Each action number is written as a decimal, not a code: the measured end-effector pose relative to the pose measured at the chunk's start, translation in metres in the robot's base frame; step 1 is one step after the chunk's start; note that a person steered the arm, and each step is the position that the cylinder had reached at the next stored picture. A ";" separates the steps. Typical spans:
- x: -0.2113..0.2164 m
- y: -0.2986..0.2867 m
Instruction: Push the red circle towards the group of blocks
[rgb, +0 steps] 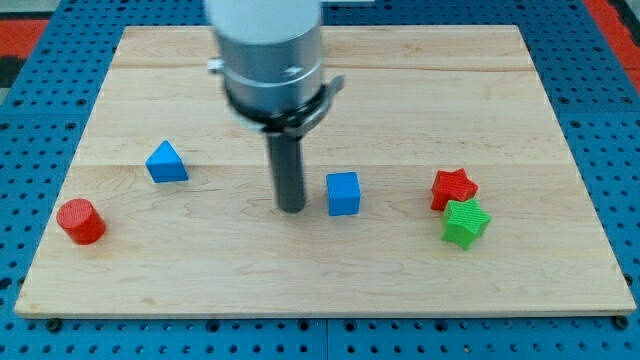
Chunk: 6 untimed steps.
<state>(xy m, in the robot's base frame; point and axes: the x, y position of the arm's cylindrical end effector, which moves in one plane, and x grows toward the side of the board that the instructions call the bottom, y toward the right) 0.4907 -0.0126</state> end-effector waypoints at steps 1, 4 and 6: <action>0.007 0.081; 0.008 0.030; 0.098 -0.119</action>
<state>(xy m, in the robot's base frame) 0.5889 -0.1315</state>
